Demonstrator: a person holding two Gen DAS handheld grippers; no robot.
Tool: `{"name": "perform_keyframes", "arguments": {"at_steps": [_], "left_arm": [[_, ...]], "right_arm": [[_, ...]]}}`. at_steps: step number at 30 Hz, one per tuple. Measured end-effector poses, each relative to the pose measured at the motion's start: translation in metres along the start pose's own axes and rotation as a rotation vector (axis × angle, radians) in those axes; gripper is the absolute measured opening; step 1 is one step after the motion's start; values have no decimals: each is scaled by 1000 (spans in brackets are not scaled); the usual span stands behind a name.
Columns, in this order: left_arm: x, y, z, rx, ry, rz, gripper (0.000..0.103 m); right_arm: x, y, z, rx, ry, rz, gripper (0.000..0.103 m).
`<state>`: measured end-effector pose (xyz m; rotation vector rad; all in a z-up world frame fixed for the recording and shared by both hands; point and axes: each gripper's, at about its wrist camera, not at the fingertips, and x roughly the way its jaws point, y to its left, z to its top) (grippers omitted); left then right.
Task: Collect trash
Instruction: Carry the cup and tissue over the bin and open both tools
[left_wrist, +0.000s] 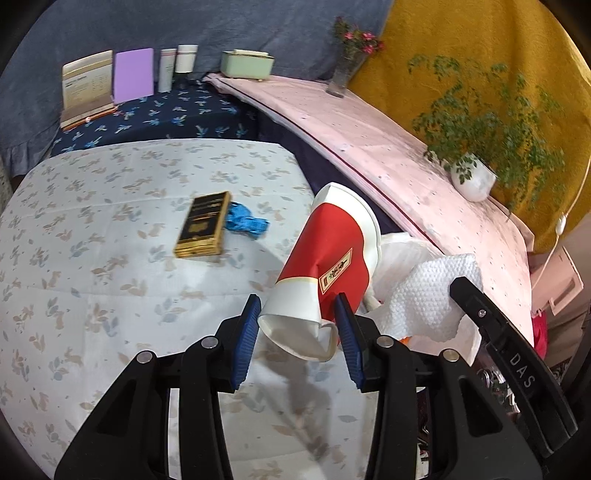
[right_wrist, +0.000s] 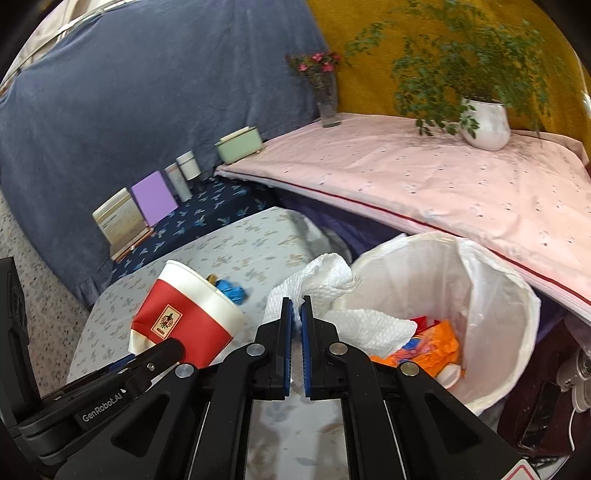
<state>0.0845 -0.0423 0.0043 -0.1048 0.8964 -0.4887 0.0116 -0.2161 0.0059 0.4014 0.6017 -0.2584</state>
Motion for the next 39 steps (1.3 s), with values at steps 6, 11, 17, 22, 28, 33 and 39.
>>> {"name": "perform_keyframes", "arguments": {"at_steps": [6,11,17,22,28,33,39], "left_arm": [[13,-32,-4,54,24,-29,40],[24,-57,-7,99,40,-49,40],[37,-84,-9,141,58,-68,40],[50,-99,-10,160,79,-82,40],[65,-111,-10,183,99,-92,40],[76,-118,-9,192,112,-92,40],[88,-123,-6,175,126,-115,49]], "right_arm": [[-10,-36,6,48,-24,-47,5],[-16,-66,8,90,-40,-83,5],[-21,-92,8,125,-52,-116,5],[-22,-109,9,142,-55,-135,5],[-16,-120,9,154,-46,-143,5],[-9,-124,10,156,-37,-147,5],[-2,-126,12,152,-27,-154,5]]}}
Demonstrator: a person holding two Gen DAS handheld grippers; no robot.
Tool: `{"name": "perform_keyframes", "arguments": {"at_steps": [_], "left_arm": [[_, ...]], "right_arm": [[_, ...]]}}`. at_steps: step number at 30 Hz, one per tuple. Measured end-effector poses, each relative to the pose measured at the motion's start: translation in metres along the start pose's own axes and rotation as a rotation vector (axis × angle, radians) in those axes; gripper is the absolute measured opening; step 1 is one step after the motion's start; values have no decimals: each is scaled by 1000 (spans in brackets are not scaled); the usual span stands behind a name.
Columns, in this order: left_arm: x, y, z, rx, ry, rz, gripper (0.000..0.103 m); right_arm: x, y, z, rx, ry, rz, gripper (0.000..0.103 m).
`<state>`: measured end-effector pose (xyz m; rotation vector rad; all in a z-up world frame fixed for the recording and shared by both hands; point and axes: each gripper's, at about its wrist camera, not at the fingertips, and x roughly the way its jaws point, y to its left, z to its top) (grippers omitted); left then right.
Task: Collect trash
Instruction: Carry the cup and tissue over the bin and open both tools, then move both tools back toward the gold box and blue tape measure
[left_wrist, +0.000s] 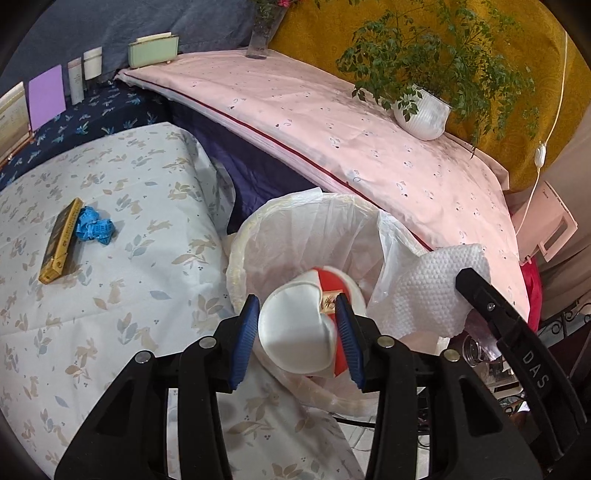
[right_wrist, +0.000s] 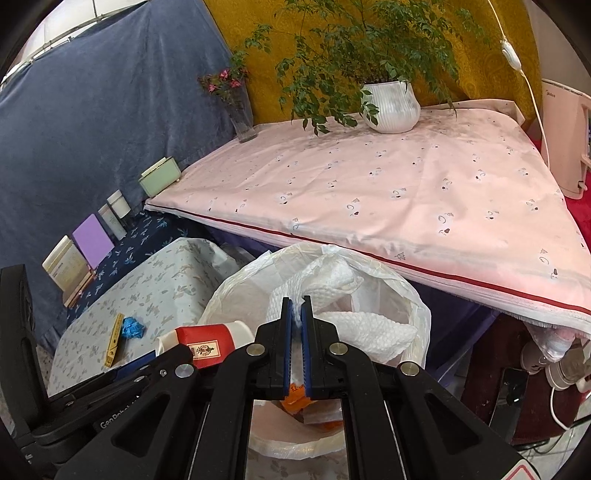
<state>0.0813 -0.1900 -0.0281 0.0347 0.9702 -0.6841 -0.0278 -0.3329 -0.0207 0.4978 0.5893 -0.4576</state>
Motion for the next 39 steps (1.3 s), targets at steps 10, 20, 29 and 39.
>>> {"name": "perform_keyframes", "arguments": {"at_steps": [10,20,29,39], "left_arm": [[0,11,-2,-33,-11,36,73],[-18,37,-3,-88,-52,86,80],[-32,75,-7,-151,-78,156,81],[-42,119,-11,-181,-107,279,81]], "right_arm": [[2,5,1,-2,-11,-3,27],[-3,21,-2,-23,-10,16,29],[-4,49,-9,-64,4,50,31],[5,84,-19,-119,34,99,31]]}}
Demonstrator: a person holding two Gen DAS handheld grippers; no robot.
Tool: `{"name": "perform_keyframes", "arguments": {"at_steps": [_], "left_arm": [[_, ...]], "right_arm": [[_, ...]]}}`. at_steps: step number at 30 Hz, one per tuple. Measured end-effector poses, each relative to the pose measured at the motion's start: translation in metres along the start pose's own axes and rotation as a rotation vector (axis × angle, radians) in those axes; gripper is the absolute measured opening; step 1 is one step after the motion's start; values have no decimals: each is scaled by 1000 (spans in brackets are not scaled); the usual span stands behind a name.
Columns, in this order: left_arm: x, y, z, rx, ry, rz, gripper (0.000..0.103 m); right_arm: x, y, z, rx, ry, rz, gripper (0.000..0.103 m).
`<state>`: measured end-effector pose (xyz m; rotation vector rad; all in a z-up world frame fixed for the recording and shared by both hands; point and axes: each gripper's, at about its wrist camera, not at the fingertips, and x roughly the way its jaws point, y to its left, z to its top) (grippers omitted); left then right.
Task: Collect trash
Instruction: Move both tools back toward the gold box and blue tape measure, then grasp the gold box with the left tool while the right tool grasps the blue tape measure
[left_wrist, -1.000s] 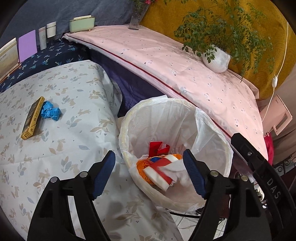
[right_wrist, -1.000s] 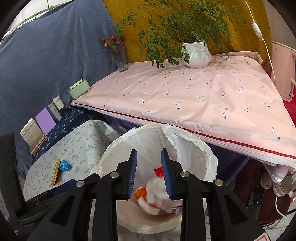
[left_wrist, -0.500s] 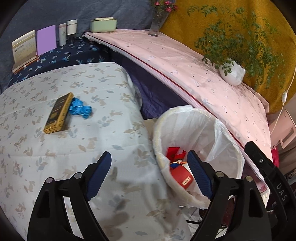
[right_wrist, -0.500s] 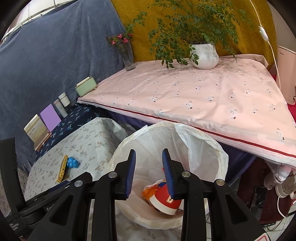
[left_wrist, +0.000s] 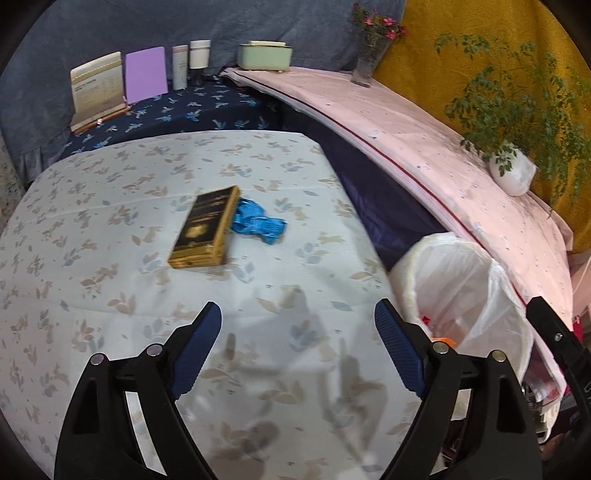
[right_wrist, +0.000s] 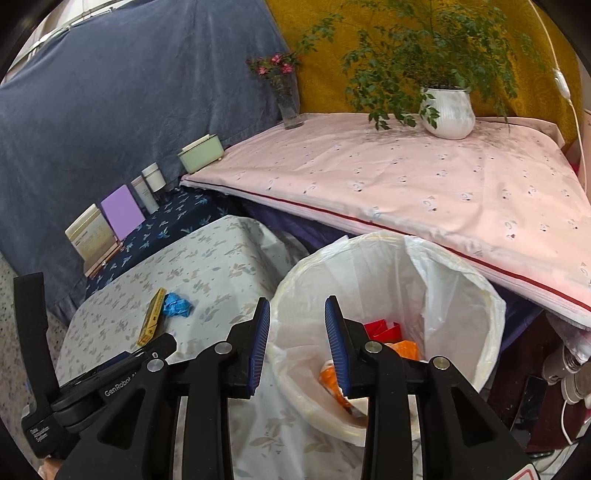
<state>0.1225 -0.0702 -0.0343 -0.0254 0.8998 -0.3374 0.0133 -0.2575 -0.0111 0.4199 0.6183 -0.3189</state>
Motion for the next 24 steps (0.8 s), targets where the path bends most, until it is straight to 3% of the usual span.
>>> {"name": "perform_keyframes", "arguments": {"at_steps": [13,21,24], "left_arm": [[19,38,2,98,-68,196,81],[43,38,6,228,-103,292,81],[52,36,10,247,-101,296,81]], "right_arm": [[32,44,-12,-63,70,60,31],[65,64,-16,-89,118,85,31],[78,72,-17,-99,134,92,31]]}}
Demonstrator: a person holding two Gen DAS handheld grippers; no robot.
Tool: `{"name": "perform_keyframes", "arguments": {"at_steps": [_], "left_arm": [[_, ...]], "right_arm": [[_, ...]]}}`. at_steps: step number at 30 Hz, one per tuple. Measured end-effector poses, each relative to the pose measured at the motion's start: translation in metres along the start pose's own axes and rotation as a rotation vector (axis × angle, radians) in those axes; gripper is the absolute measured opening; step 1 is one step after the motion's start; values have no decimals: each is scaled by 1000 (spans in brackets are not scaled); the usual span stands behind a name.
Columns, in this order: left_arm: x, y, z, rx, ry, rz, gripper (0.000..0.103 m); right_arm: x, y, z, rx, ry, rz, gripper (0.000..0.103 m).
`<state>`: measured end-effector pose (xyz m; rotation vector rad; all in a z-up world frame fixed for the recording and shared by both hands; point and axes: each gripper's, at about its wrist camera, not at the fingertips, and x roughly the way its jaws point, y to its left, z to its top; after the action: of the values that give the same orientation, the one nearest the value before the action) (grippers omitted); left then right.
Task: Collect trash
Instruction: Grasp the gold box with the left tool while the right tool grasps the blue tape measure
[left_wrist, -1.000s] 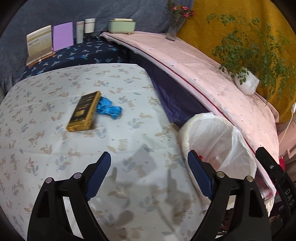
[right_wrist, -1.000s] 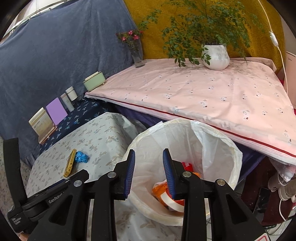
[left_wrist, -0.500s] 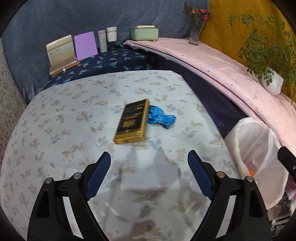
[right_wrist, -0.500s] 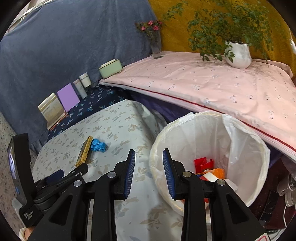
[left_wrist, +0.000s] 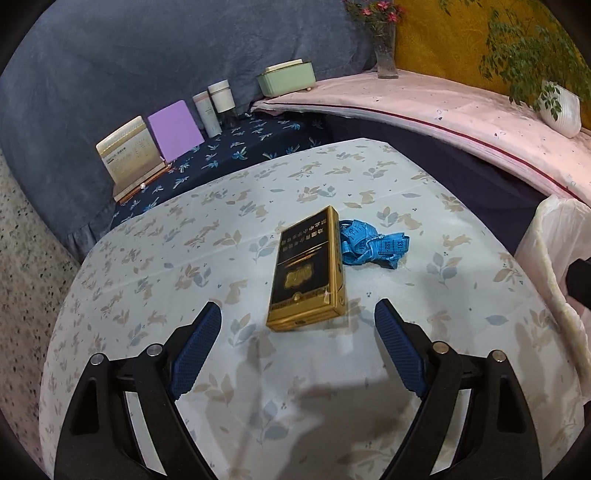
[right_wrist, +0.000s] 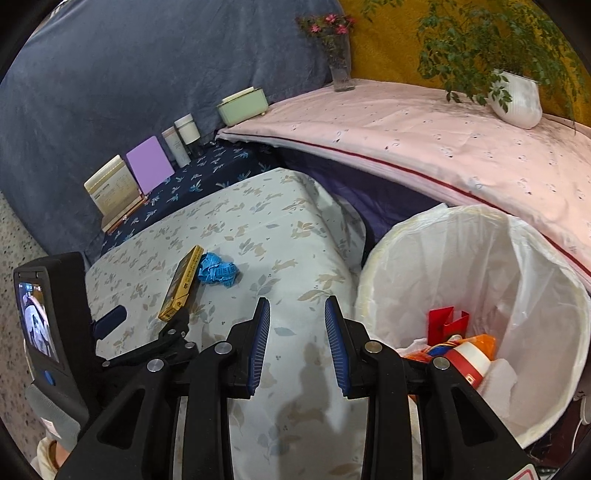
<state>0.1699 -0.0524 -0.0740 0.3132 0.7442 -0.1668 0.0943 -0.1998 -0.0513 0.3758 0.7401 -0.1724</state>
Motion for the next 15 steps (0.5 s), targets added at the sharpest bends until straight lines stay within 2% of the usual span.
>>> {"name": "perform_keyframes", "arguments": {"at_steps": [4,8,10,12,15], "left_arm": [[15,2,3,-25,28,-27,78],[28,9,3,-59,70,-68,47],[29,16,2,-94,71,-83,44],[26,21,2,-104,54,-85,35],[20,30,3,-128,45,-100,30]], "right_arm": [[18,6,4,-8,17,7,31],[31,11,7,-14,30,12,31],[37,14,9,-20,35,14,31],[43,18,11,-27,40,18,31],[50,25,13,-37,47,28,31]]}}
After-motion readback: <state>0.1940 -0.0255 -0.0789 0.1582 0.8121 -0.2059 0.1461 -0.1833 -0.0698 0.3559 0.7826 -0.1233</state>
